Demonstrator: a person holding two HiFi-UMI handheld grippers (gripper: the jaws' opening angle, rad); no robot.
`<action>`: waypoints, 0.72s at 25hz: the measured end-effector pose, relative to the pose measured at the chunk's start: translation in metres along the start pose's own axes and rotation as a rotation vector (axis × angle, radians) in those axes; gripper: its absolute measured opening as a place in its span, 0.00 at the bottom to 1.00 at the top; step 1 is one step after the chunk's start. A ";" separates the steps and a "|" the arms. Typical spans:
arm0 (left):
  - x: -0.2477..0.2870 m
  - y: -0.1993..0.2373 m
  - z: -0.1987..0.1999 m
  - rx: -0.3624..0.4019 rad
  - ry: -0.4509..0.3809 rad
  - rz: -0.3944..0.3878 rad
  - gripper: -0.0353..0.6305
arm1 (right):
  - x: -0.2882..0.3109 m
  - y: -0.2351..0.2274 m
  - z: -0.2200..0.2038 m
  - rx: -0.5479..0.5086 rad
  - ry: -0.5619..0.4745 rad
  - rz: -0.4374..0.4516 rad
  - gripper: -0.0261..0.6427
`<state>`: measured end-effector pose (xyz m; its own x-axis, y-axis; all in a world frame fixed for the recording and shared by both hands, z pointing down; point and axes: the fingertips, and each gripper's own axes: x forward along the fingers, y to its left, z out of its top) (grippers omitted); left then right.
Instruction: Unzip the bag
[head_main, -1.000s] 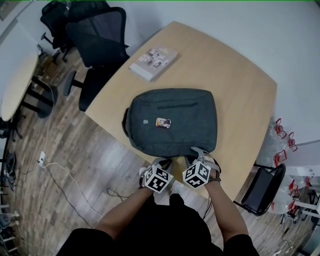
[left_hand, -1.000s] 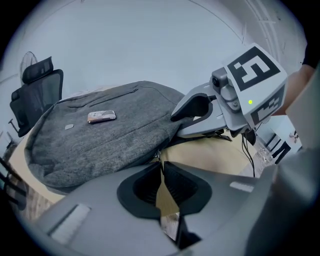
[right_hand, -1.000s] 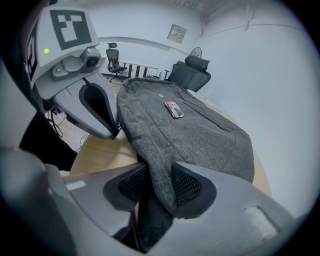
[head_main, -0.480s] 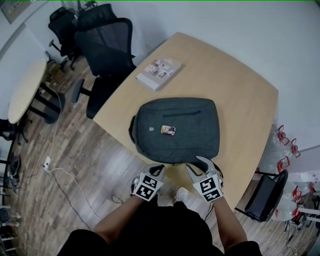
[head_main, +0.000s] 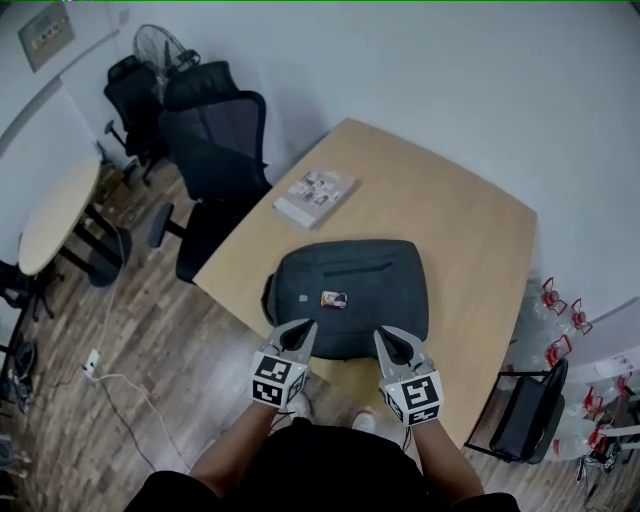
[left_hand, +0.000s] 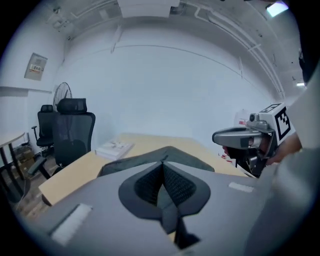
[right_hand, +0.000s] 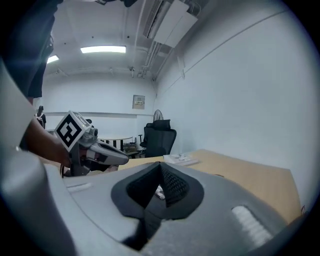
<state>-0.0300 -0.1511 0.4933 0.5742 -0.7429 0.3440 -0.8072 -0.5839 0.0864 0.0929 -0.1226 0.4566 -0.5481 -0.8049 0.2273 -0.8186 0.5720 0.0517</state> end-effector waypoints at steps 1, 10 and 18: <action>-0.002 0.002 0.010 0.002 -0.030 0.004 0.08 | -0.001 -0.001 0.009 -0.015 -0.020 -0.011 0.04; -0.013 0.005 0.044 0.028 -0.158 -0.012 0.08 | 0.002 -0.005 0.039 -0.061 -0.071 -0.053 0.04; -0.016 0.002 0.049 0.054 -0.192 -0.034 0.08 | 0.005 -0.005 0.040 -0.075 -0.079 -0.073 0.04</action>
<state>-0.0335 -0.1564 0.4426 0.6209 -0.7681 0.1567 -0.7812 -0.6228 0.0426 0.0877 -0.1357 0.4186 -0.5019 -0.8530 0.1428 -0.8432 0.5194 0.1388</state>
